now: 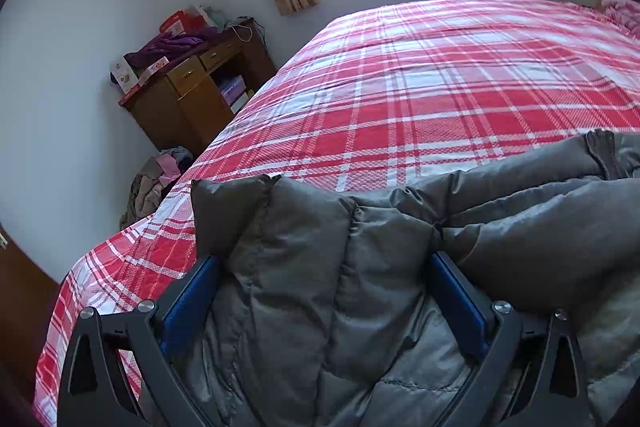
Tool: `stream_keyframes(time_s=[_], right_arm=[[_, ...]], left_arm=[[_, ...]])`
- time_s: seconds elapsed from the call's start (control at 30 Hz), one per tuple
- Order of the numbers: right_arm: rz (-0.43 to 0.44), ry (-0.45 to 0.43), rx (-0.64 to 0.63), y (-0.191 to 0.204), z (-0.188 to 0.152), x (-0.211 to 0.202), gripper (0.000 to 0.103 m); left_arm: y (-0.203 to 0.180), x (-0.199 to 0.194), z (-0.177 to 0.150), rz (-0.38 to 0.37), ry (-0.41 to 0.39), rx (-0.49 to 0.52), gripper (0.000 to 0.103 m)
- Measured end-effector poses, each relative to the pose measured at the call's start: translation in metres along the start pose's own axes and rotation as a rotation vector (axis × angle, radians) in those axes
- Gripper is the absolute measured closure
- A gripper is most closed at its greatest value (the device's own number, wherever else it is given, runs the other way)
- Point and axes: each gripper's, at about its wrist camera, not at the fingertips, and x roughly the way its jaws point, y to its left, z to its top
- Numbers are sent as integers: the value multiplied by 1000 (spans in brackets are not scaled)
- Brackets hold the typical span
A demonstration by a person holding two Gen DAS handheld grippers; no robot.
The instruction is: Fold large clothes
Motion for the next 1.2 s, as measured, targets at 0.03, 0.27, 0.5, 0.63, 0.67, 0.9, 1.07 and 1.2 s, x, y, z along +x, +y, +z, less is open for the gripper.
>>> stream_keyframes(time_s=[0.03, 0.27, 0.5, 0.63, 0.67, 0.9, 1.07, 1.2], right_arm=[[-3, 3, 0, 0, 0, 0, 23], [-18, 30, 3, -1, 0, 4, 22], [-32, 55, -1, 0, 1, 9, 21], [-39, 63, -5, 1, 1, 11, 21], [-41, 65, -6, 1, 1, 11, 21], [-59, 69, -15, 4, 1, 13, 20], [-74, 78, -30, 6, 1, 14, 19], [-83, 98, -53, 9, 5, 11, 18]], left_arm=[[0, 0, -1, 2, 1, 4, 1], [-7, 4, 0, 17, 13, 35, 1], [-8, 7, 0, 12, 23, 39, 1], [-9, 8, 0, 19, 21, 43, 1], [-9, 8, 0, 21, 21, 45, 1], [-11, 7, 0, 34, 15, 56, 1], [-7, 4, 4, 22, 31, 78, 1], [16, -34, 7, -19, 12, 23, 1]])
